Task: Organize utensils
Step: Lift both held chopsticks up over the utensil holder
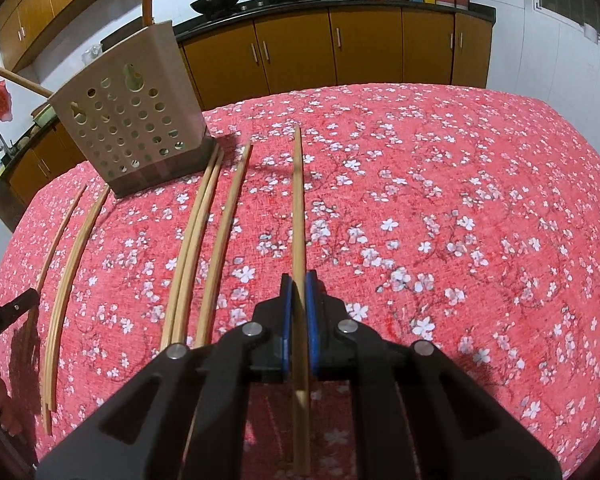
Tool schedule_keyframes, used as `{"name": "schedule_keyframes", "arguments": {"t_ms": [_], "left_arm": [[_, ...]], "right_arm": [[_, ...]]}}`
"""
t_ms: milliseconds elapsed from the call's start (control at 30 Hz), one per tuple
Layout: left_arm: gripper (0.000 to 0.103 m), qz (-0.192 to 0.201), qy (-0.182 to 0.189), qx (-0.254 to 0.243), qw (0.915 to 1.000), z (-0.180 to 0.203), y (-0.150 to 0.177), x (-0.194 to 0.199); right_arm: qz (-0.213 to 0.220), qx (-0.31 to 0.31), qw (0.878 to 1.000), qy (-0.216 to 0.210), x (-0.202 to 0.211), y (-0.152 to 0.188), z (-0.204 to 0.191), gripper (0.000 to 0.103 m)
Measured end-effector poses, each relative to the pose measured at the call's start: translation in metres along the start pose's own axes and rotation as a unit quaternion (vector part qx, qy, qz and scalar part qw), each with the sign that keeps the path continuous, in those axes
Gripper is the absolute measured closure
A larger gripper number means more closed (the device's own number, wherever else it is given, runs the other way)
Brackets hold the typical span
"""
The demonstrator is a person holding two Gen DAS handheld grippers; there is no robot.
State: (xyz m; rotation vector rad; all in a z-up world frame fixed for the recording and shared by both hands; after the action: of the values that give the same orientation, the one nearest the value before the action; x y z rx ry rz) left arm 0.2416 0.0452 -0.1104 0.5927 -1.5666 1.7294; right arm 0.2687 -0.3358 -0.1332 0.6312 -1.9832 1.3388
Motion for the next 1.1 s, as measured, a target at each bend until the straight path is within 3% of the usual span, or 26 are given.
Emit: {"name": "schedule_keyframes", "arguments": {"t_ms": [400, 633, 1100], "left_arm": [[0.094, 0.001, 0.005, 0.006, 1.0000, -0.002, 0.001, 0.001], [0.094, -0.009, -0.037, -0.043, 0.9984, 0.012, 0.008, 0.005], [0.095, -0.008, -0.048, -0.051, 0.9975, 0.015, 0.013, 0.008]], "right_arm": [[0.001, -0.003, 1.000, 0.000, 0.002, 0.002, -0.001, 0.094], [0.001, 0.011, 1.000, 0.008, 0.012, 0.015, -0.001, 0.093], [0.000, 0.008, 1.000, 0.007, 0.016, 0.018, 0.002, 0.093]]}}
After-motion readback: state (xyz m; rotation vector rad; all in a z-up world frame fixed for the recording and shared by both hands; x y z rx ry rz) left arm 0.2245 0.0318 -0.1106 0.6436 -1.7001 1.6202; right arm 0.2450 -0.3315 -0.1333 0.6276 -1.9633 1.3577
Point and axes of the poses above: each gripper's, at about its wrist camera, not at the fingertips, and x roughly against the way its jaws point, z to its right, y to its underside, the point moved 4 cm from there along -x, roughly the way its jaws point, and after that the axes turned 8 degrees about -x, right-handed, at the moved point
